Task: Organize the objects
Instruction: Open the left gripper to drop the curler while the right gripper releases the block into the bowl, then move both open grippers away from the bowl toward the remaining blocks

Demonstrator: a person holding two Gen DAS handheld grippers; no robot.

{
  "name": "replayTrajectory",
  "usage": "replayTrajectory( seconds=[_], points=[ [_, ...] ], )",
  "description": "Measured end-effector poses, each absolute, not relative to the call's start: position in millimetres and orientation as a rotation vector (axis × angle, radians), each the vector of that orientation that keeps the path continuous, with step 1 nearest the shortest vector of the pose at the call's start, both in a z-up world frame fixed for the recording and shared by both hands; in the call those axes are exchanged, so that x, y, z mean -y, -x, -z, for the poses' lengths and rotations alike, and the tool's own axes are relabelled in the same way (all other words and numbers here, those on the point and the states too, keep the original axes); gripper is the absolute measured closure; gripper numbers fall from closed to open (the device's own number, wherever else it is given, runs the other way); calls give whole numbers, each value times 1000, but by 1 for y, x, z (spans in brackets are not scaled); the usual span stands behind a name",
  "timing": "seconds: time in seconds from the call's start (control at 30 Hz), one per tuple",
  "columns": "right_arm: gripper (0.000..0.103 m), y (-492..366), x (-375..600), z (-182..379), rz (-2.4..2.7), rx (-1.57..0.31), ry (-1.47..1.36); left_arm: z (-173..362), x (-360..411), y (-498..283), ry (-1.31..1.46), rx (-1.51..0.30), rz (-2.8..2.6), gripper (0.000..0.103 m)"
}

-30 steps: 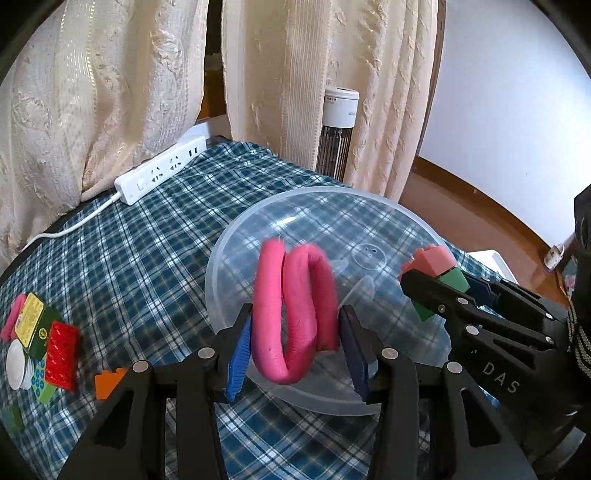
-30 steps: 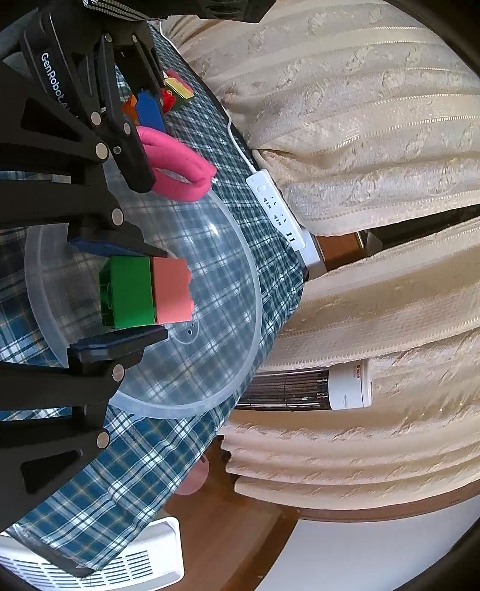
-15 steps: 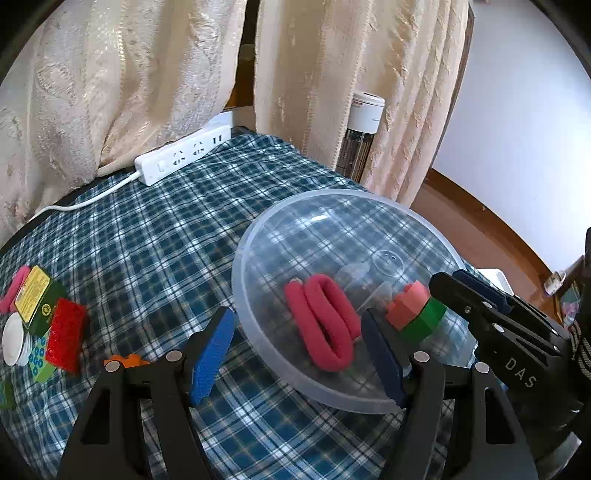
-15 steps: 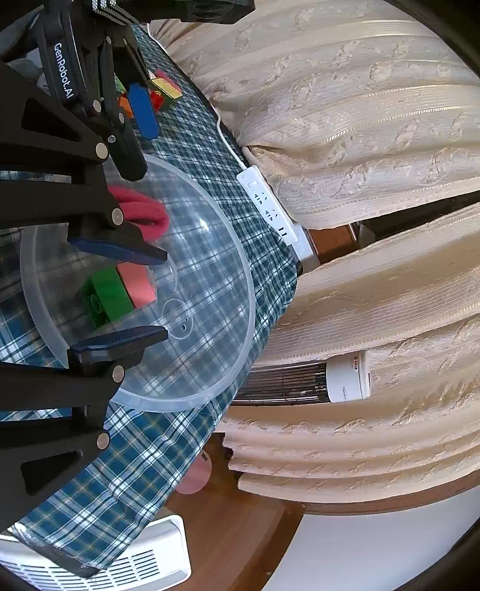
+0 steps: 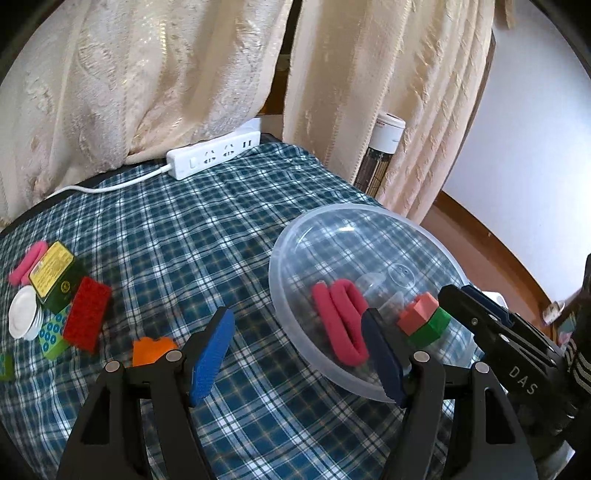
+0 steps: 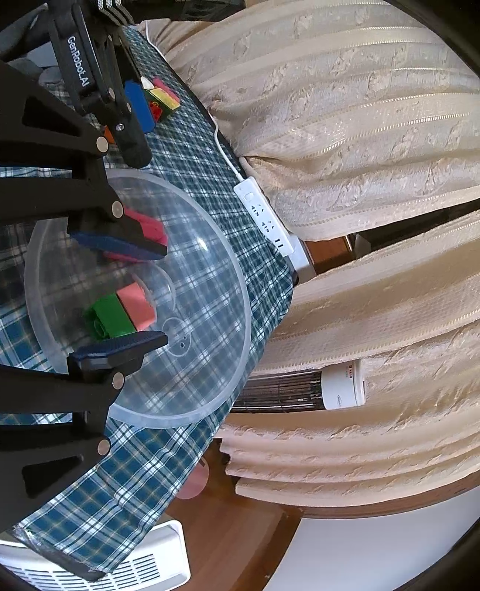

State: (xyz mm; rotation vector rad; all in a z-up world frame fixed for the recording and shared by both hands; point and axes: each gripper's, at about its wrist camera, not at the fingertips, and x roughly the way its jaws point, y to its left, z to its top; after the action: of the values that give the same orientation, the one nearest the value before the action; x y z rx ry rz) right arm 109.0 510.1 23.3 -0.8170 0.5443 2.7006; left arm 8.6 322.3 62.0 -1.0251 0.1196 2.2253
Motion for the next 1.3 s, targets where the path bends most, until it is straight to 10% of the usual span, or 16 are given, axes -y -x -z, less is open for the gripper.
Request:
replayTrajectory(
  seconds=[1.3],
  points=[
    [50, -94, -424, -45, -2893, -454, 875, -74, -199, -8, 1070, -42, -2486, 30]
  ],
)
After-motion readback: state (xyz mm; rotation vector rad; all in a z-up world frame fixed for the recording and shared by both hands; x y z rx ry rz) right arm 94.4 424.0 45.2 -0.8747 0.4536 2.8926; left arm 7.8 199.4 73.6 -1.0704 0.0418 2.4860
